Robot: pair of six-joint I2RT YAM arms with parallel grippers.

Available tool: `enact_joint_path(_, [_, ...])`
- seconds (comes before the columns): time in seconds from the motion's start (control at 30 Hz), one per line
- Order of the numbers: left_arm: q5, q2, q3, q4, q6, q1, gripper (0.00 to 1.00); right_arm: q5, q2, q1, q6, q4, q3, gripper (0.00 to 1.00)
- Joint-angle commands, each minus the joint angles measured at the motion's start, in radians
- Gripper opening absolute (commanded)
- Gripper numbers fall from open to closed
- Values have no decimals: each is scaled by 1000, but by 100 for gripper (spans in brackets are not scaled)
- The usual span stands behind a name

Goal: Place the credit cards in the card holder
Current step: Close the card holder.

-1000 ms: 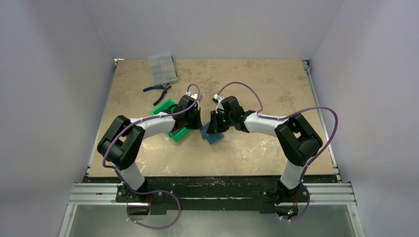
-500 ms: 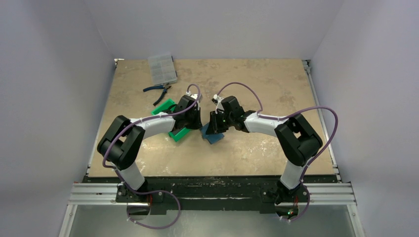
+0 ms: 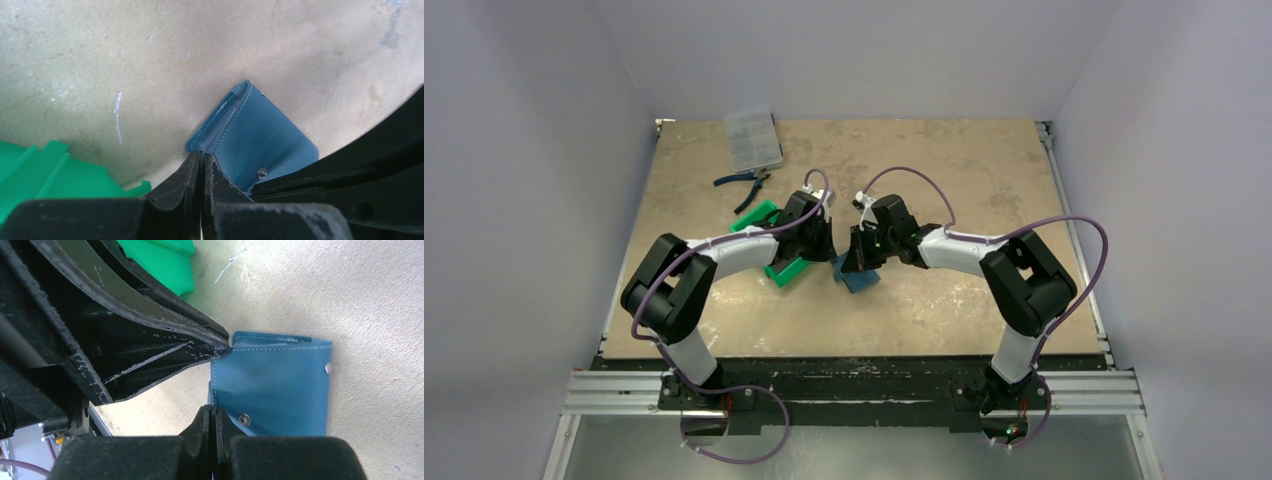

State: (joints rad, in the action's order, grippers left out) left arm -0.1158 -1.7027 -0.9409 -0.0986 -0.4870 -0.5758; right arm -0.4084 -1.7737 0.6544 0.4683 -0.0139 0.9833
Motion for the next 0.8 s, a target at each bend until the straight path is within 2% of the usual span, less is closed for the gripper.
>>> enact_joint_path(0.0, [-128,31,-73,19,-27,6,0,22,27,-2,-23,-27,10,0])
enact_joint_path(0.37, [-257,-35,-74,127,-106,6,0,13,69,-1,20,-62,-29,0])
enact_joint_path(0.67, [-311,-117,-26,188,-121,6,0,19,105,-1,52,-89,-69,0])
enact_joint_path(0.77, [-283,-127,-21,159,-92,6,0,23,113,-2,57,-94,-73,0])
